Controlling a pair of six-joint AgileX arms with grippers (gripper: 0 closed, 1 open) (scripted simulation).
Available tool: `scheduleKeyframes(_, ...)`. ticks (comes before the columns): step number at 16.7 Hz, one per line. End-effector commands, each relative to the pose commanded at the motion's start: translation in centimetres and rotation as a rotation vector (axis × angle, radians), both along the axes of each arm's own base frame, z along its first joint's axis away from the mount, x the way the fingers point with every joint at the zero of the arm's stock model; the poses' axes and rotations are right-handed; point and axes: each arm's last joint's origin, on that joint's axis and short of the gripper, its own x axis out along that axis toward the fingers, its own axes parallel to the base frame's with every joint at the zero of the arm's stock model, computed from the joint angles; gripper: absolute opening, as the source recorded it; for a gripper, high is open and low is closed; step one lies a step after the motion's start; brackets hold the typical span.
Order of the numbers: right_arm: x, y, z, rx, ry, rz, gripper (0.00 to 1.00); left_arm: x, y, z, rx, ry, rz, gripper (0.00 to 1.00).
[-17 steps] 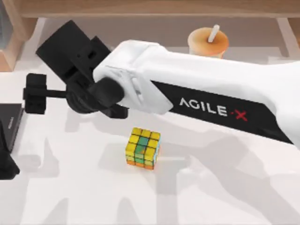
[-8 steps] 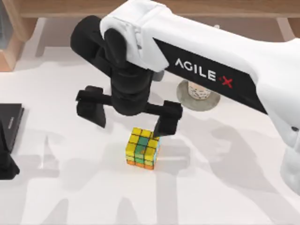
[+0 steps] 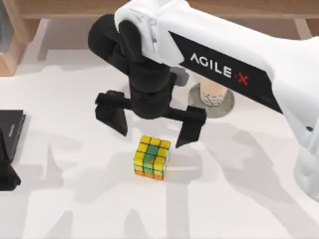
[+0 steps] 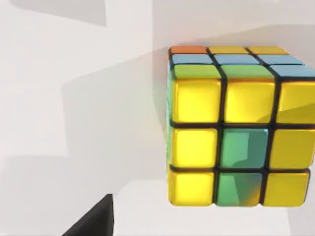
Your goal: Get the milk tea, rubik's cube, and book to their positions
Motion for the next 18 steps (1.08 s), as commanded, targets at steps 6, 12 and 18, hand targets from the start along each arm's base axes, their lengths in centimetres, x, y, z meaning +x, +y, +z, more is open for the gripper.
scheduleKeyframes(6, 0.1, 0.1, -2.6, 0.000, 0.000, 0.000, 1.00, 0.0, 0.0, 0.0, 0.000, 0.000, 0.000, 1.00)
scheduleKeyframes(12, 0.0, 0.0, -6.0, 0.000, 0.000, 0.000, 1.00, 0.0, 0.0, 0.0, 0.000, 0.000, 0.000, 1.00)
scheduleKeyframes(18, 0.0, 0.0, -6.0, 0.000, 0.000, 0.000, 0.70, 0.0, 0.0, 0.0, 0.000, 0.000, 0.000, 1.00)
